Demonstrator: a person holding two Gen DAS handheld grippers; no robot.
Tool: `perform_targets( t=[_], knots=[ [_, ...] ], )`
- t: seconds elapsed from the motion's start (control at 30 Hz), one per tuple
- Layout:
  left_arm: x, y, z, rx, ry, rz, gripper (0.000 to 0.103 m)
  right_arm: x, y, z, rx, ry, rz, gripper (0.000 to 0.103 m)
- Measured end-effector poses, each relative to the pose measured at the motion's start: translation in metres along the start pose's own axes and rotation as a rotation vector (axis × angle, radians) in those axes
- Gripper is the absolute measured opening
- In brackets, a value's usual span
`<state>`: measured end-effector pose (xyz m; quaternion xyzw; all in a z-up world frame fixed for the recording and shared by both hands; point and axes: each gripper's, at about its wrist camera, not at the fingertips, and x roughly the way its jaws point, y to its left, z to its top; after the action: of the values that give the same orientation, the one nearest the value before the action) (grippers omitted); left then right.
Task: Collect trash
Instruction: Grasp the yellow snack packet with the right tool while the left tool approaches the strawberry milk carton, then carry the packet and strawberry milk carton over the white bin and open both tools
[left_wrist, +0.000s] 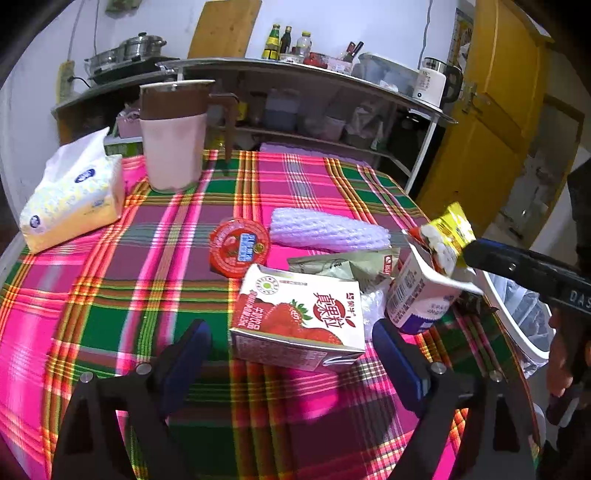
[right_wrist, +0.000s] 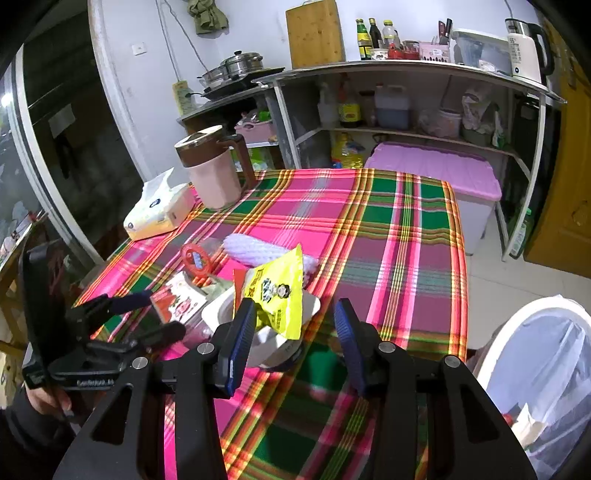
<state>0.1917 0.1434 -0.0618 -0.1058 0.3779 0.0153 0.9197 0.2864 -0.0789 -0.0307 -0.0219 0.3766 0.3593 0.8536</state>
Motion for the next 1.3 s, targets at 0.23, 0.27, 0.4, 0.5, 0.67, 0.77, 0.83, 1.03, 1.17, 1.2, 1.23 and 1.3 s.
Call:
perform_targets(
  t=[0.23,0.27,0.4,0.5,0.67,0.77,0.83,1.03,1.17,1.2,1.23,1.3],
  knots=[
    [0.011,0.000,0.004,-0.022,0.031,-0.020,0.088,0.005,0.006,0.006,-0.031,-0.005,-0.014,0.045],
    [0.012,0.001,0.003,-0.027,0.034,-0.021,0.088,0.005,0.007,0.005,-0.035,-0.005,-0.014,0.045],
    [0.015,0.003,0.003,-0.045,0.042,-0.025,0.084,0.004,0.007,0.005,-0.038,-0.009,-0.020,0.025],
    [0.016,0.004,0.002,-0.048,0.052,-0.026,0.079,0.005,0.009,0.005,-0.045,-0.010,-0.021,0.016],
    [0.017,0.004,0.002,-0.053,0.050,-0.027,0.078,0.000,0.013,0.004,-0.056,-0.027,-0.026,0.003],
    [0.017,0.005,0.002,-0.063,0.046,-0.031,0.078,-0.004,0.016,0.004,-0.063,-0.037,-0.021,0.002],
    [0.015,0.006,0.001,-0.069,0.039,-0.034,0.078,-0.008,0.018,0.003,-0.065,-0.050,-0.021,0.001],
    [0.006,0.003,-0.001,-0.067,0.008,-0.034,0.078,-0.019,0.022,0.004,-0.073,-0.077,-0.014,0.001],
    [0.000,-0.001,-0.002,-0.060,-0.004,-0.036,0.077,-0.027,0.025,0.004,-0.080,-0.090,-0.011,0.000],
    [-0.002,-0.002,-0.002,-0.059,-0.008,-0.036,0.077,-0.028,0.025,0.004,-0.080,-0.093,-0.009,0.000],
    [-0.004,-0.003,-0.003,-0.059,-0.011,-0.035,0.077,-0.031,0.026,0.004,-0.080,-0.097,-0.008,0.000],
    [-0.009,-0.005,-0.004,-0.058,-0.019,-0.036,0.077,-0.036,0.027,0.004,-0.082,-0.105,-0.005,0.000]
  ],
)
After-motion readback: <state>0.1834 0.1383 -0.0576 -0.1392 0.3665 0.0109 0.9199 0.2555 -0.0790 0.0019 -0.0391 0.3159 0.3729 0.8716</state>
